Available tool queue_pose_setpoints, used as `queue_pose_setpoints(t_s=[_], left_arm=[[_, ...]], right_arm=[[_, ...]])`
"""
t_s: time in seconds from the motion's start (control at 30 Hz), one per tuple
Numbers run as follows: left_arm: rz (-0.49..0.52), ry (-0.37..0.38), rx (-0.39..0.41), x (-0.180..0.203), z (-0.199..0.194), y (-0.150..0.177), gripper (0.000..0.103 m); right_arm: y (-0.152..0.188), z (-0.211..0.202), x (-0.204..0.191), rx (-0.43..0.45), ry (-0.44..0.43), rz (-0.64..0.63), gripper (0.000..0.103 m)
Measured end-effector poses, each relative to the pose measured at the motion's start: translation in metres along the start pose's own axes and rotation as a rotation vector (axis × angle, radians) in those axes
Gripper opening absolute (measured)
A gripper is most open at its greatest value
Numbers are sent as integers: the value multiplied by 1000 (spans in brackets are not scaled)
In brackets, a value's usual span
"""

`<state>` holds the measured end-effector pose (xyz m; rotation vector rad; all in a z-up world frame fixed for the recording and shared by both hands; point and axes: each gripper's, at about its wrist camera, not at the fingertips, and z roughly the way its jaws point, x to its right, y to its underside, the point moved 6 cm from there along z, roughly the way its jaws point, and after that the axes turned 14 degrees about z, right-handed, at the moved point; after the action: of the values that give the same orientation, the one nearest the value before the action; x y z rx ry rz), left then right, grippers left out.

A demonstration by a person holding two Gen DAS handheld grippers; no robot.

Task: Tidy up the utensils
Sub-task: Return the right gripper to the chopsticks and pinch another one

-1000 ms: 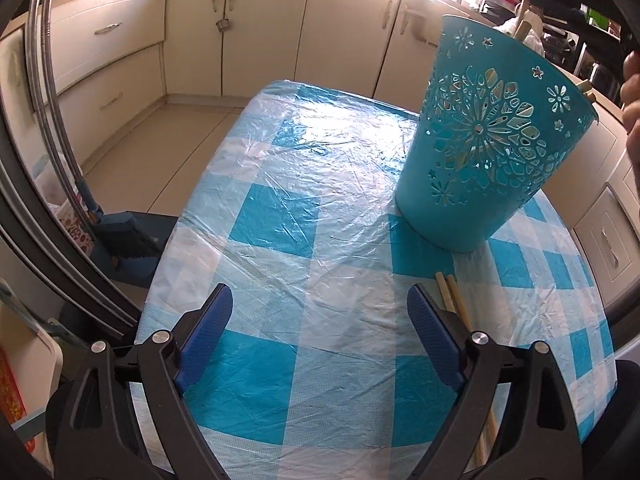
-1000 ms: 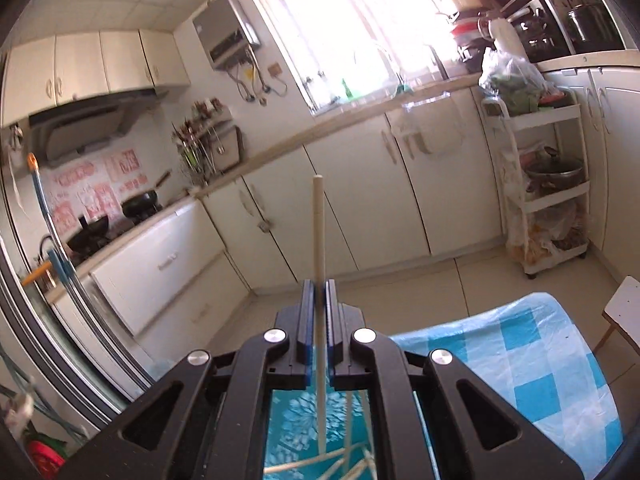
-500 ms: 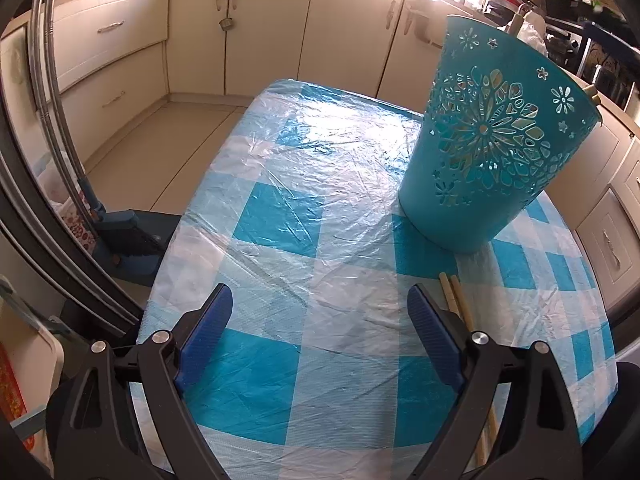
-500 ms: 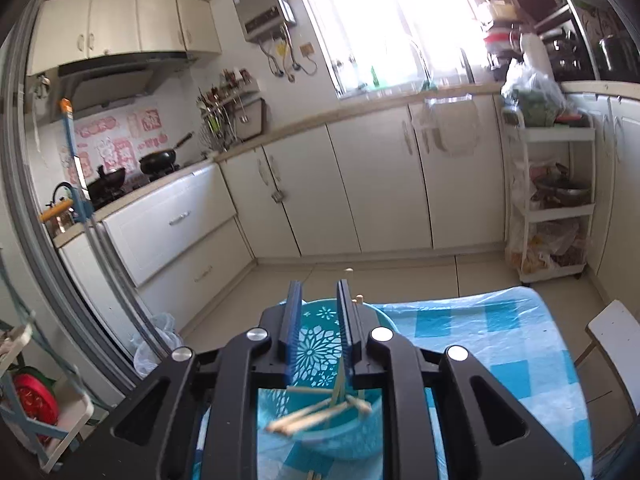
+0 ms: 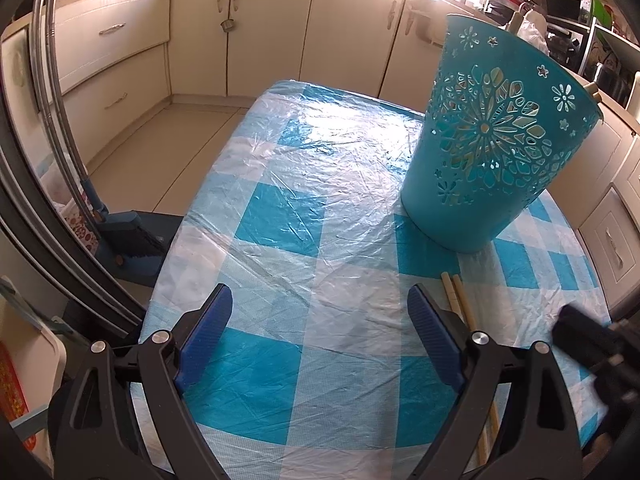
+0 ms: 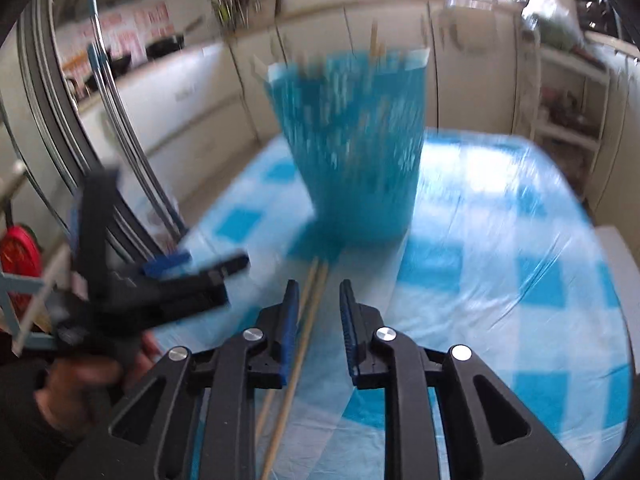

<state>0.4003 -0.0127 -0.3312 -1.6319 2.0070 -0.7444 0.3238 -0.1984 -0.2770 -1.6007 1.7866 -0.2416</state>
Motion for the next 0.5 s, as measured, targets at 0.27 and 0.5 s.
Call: queue_pose_setpoints(t_s=[0.27, 0.5], left_arm=[[-17, 11, -3, -4, 1, 1, 86], [-16, 12, -6, -4, 3, 1, 86]], right_arm=[[5, 39, 2, -63, 39, 12, 16], [5, 48, -3, -69, 50, -9, 16]])
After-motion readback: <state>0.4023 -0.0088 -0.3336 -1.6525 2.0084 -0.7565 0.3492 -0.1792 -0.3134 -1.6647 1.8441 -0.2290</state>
